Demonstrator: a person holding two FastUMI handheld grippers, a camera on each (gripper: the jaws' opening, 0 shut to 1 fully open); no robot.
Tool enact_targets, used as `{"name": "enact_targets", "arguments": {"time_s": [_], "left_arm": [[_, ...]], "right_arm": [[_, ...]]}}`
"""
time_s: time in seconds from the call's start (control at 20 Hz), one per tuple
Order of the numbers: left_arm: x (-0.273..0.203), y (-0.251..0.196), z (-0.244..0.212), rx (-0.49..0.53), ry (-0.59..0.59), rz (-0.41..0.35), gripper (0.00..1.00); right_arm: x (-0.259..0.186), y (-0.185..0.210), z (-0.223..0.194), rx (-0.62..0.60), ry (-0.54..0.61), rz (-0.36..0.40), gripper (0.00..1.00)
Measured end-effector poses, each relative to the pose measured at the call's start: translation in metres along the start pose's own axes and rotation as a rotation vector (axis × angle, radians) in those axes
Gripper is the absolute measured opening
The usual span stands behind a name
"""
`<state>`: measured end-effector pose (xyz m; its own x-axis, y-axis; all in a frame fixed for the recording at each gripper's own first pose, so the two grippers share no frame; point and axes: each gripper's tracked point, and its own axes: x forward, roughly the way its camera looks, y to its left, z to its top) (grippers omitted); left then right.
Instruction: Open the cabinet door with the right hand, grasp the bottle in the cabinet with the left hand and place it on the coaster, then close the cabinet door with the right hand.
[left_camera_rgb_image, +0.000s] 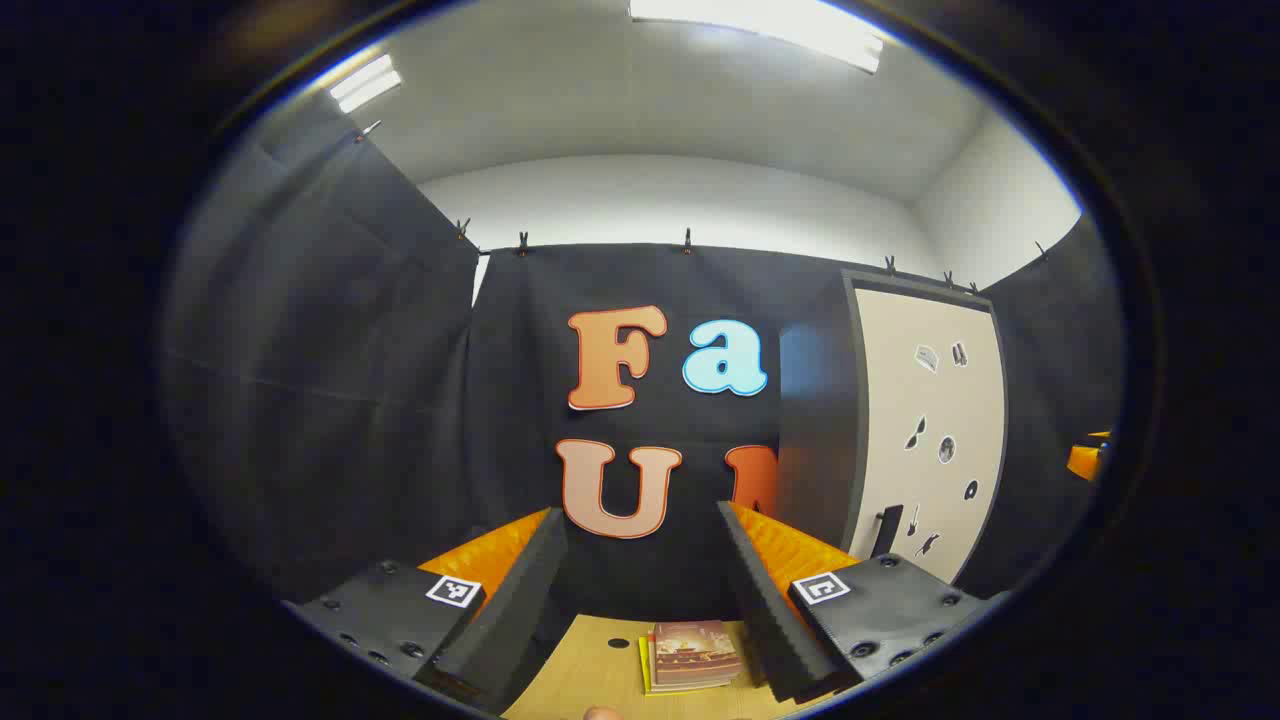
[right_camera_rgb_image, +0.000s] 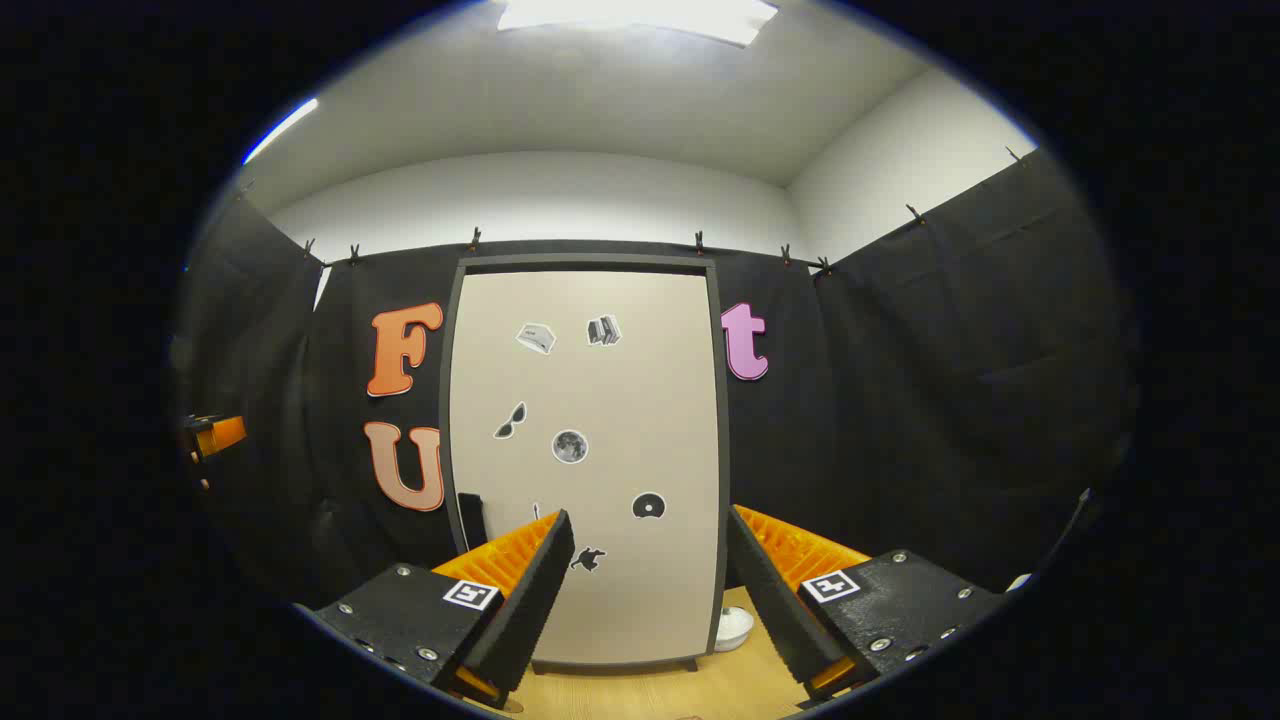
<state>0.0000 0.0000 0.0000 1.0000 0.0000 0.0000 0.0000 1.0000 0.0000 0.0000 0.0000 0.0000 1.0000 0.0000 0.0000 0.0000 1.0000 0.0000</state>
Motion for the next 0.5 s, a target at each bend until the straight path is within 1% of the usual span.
{"name": "enact_targets", "arguments": {"time_s": [0.05,0.15,0.2,0.25,0.3,0.35,0.5], "left_arm": [[0.0002,-0.0005,0.0004,0.001,0.000,0.000,0.97],[0.0000,-0.0017,0.0014,-0.002,-0.005,-0.005,0.95],[-0.0009,-0.0018,0.0016,-0.003,-0.006,-0.007,0.97],[-0.0011,-0.0021,0.0014,-0.003,-0.006,-0.006,0.97],[-0.0017,-0.0003,0.0016,-0.003,-0.006,-0.001,0.97],[-0.0016,0.0012,0.0018,-0.004,-0.006,0.002,0.97],[-0.0020,0.0040,0.0016,-0.004,-0.009,0.011,0.97]], "right_arm": [[-0.0021,-0.0006,-0.0009,0.001,0.001,0.001,0.95],[-0.0043,0.0001,-0.0022,-0.001,0.005,0.003,0.95],[-0.0043,0.0004,-0.0028,-0.001,0.008,0.004,0.95],[-0.0046,0.0005,-0.0031,-0.001,0.011,0.004,0.95],[-0.0042,0.0012,-0.0032,-0.001,0.012,0.006,1.00],[-0.0044,0.0016,-0.0034,-0.002,0.013,0.006,0.95],[-0.0035,0.0036,-0.0049,-0.007,0.016,0.009,0.95]]}}
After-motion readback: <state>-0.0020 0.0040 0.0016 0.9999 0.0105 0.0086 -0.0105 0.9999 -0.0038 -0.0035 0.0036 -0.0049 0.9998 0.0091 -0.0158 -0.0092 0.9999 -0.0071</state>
